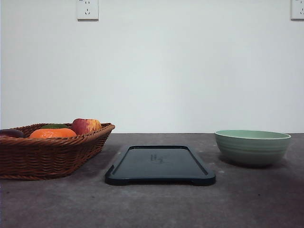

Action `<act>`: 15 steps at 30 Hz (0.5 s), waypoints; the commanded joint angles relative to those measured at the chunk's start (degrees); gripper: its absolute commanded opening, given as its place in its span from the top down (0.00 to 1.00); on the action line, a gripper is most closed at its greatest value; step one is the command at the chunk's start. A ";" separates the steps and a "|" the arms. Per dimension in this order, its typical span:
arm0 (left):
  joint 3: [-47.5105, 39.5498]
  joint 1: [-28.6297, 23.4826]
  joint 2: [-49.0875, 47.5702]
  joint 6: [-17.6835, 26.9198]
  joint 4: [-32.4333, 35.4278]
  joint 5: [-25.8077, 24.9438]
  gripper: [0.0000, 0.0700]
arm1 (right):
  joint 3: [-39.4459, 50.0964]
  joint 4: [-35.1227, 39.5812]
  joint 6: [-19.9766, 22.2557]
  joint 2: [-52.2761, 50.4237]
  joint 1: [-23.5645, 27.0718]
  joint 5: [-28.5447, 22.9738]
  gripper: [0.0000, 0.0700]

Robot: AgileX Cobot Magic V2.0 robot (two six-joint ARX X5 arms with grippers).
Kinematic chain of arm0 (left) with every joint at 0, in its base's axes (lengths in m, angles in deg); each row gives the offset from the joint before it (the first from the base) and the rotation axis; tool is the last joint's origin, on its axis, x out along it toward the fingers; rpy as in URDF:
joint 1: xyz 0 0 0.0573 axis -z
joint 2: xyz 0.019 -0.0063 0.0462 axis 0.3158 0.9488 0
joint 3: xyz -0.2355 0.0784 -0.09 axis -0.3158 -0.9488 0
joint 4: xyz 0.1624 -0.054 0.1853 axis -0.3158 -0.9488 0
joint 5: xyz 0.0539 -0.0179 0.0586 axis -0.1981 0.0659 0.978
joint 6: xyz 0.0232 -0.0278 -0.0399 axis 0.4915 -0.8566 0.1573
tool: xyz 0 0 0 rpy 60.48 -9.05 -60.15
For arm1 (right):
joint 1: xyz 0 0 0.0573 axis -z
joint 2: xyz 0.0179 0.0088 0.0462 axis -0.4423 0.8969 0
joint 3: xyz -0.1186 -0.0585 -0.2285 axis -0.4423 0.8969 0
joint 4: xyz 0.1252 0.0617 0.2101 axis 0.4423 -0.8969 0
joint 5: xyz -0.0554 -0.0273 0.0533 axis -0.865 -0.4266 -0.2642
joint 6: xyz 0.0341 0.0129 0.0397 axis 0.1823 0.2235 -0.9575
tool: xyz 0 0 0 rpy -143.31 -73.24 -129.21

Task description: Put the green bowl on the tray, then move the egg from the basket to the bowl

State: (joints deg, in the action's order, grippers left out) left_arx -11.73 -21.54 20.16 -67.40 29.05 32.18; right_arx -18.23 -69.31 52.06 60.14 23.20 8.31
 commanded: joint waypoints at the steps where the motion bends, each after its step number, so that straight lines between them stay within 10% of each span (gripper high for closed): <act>1: -0.85 -0.07 0.02 -1.01 3.30 0.09 1.00 | 0.24 0.63 -4.51 0.02 -0.15 -0.07 0.99; 11: -0.79 -0.07 0.02 -1.91 12.94 0.09 1.00 | 0.17 0.90 -8.17 0.02 -0.15 0.07 0.99; 15: -0.54 -0.07 0.09 -12.38 10.66 0.41 1.00 | 0.07 3.04 -10.94 0.02 -0.15 0.20 0.99</act>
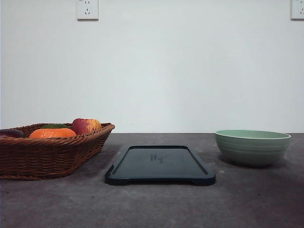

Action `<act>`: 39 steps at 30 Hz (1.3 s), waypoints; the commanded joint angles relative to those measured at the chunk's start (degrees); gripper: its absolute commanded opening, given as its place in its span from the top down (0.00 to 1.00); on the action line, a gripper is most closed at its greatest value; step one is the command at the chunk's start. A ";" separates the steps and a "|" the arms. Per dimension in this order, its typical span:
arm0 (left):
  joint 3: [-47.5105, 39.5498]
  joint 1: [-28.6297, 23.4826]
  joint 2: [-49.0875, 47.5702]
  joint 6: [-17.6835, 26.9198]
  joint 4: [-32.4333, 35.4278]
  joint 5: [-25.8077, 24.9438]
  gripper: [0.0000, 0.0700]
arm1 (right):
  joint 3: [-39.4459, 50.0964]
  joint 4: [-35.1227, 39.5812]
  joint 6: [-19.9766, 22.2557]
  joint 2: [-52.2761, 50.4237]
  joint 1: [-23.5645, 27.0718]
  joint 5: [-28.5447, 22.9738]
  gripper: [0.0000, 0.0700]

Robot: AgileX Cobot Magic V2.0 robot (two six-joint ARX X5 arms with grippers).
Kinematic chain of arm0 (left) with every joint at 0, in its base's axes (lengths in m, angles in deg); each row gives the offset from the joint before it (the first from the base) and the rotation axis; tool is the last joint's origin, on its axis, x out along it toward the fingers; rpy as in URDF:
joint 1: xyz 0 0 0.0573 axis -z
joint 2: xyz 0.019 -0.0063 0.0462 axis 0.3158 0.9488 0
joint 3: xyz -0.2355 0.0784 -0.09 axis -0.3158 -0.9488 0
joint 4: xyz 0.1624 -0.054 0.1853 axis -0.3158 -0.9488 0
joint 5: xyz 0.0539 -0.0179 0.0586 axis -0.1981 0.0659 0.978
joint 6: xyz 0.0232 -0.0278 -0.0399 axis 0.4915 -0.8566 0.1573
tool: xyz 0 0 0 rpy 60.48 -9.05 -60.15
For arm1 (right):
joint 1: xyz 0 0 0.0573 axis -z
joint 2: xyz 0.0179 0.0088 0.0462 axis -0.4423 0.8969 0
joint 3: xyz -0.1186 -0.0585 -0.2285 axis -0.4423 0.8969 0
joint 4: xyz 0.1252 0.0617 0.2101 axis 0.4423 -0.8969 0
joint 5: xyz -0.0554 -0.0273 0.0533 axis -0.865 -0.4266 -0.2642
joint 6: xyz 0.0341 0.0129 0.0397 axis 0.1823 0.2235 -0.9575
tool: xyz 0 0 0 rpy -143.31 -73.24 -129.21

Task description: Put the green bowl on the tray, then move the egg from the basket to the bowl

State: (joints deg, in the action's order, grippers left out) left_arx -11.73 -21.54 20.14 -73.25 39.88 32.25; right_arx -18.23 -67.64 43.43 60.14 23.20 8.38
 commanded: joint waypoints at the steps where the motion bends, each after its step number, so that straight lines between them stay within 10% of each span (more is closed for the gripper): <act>1: -0.32 -0.07 0.11 -8.88 -1.39 0.67 1.00 | 0.06 2.67 -2.35 0.02 -0.15 0.21 0.99; 17: 13.00 -0.07 10.78 -12.30 -22.20 1.93 1.00 | -13.78 2.73 -1.80 9.12 -0.15 0.19 0.99; 39: 42.01 0.29 48.48 10.67 -45.53 -8.26 1.00 | -34.81 -9.73 8.22 50.04 -0.20 13.61 0.99</act>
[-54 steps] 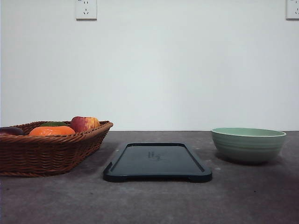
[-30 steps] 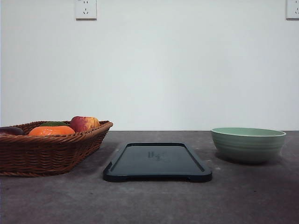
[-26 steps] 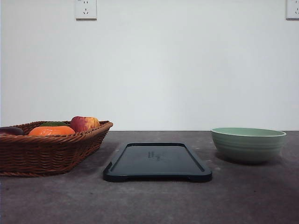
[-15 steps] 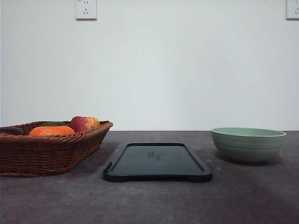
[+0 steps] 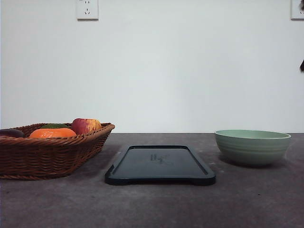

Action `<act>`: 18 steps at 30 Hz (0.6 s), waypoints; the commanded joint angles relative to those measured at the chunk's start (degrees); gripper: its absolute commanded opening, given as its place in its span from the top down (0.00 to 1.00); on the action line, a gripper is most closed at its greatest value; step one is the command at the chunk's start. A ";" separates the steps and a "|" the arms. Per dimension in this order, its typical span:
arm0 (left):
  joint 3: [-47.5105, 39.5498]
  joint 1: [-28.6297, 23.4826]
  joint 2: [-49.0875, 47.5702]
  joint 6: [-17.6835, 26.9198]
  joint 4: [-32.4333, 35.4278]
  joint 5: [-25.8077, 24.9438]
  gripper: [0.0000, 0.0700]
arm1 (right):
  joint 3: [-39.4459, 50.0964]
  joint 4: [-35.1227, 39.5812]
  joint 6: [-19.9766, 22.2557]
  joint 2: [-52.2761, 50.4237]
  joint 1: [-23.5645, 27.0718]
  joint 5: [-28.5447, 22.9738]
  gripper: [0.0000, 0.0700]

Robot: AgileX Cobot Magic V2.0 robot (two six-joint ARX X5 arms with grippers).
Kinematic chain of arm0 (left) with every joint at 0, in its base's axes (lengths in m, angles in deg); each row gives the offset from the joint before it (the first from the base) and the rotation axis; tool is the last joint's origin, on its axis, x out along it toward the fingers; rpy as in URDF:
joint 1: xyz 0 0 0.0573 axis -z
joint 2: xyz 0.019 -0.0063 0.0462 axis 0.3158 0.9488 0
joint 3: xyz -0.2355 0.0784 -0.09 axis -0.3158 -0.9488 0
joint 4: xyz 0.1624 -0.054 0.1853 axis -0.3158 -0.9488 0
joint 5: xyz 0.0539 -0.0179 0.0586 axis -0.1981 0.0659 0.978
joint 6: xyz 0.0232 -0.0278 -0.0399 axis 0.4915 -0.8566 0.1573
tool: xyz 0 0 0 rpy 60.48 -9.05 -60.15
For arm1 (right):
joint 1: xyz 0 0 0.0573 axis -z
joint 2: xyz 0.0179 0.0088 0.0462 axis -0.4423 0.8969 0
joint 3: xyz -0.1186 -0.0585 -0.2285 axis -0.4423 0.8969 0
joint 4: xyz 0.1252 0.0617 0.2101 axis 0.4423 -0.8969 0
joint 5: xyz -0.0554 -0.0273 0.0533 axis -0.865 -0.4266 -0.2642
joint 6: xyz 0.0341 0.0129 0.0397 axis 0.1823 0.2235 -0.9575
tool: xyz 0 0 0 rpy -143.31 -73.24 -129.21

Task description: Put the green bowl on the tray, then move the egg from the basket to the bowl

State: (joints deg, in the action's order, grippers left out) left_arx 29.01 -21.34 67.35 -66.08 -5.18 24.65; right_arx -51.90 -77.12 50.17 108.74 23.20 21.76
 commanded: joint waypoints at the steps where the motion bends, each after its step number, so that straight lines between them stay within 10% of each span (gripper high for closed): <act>1: 1.84 0.13 2.62 4.40 -1.18 -1.31 1.00 | -1.68 -1.13 2.10 2.87 -0.20 0.25 0.99; 14: 2.97 0.39 12.08 8.76 -3.21 -6.15 0.99 | -5.52 -7.39 7.59 11.98 -0.20 0.17 0.98; 18: 2.97 0.39 12.08 9.09 -2.05 -6.15 0.62 | -5.52 -7.62 7.82 11.98 -0.17 0.15 0.69</act>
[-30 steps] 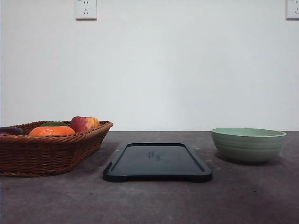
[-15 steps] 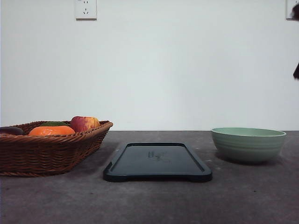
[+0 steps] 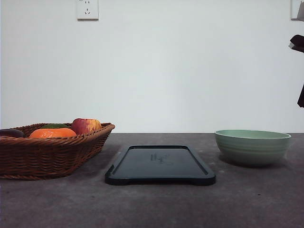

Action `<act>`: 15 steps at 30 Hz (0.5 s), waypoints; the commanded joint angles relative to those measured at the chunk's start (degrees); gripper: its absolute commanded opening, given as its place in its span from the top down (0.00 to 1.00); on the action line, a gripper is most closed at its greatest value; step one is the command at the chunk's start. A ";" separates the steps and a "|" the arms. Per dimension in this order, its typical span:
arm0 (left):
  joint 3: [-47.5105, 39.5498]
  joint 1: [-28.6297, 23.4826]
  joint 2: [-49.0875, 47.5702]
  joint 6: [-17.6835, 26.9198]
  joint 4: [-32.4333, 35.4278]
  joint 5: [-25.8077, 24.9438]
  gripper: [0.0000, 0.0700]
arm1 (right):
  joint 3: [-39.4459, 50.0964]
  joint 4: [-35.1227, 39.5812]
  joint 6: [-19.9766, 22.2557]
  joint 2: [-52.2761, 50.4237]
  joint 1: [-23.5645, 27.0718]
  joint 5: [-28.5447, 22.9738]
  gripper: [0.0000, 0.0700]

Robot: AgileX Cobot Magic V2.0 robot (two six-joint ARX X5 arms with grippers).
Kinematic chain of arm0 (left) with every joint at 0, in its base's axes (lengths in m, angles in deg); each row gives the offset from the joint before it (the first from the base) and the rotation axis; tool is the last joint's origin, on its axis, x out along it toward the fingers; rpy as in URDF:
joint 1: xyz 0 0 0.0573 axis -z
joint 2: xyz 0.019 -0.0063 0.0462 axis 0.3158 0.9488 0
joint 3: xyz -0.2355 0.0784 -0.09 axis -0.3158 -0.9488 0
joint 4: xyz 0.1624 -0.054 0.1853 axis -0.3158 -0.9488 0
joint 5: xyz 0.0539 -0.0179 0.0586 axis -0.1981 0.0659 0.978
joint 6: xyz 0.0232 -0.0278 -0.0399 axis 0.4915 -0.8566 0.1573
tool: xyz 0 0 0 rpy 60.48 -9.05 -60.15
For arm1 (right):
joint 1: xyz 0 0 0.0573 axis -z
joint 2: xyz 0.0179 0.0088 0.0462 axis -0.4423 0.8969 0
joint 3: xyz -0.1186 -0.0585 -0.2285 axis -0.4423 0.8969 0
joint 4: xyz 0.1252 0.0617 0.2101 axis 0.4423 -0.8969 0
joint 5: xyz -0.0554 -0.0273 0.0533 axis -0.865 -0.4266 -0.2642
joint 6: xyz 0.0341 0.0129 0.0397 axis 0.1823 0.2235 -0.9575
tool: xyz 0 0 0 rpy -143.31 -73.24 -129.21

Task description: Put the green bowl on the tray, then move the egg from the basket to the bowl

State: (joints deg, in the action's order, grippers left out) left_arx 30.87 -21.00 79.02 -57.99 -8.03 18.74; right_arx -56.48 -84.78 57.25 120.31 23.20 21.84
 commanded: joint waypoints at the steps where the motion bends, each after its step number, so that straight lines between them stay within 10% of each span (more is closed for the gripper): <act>1: 1.11 0.04 0.42 0.98 0.88 -0.24 0.53 | -0.94 -0.06 0.72 0.42 -0.17 0.07 0.58; 15: 1.11 0.04 0.42 0.52 0.75 -0.24 0.50 | -13.92 -16.10 -1.92 7.23 0.58 -0.40 0.54</act>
State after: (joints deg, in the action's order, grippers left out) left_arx 30.92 -21.00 79.01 -57.82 -7.83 18.72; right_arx -68.44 -99.91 56.31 126.19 23.61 21.64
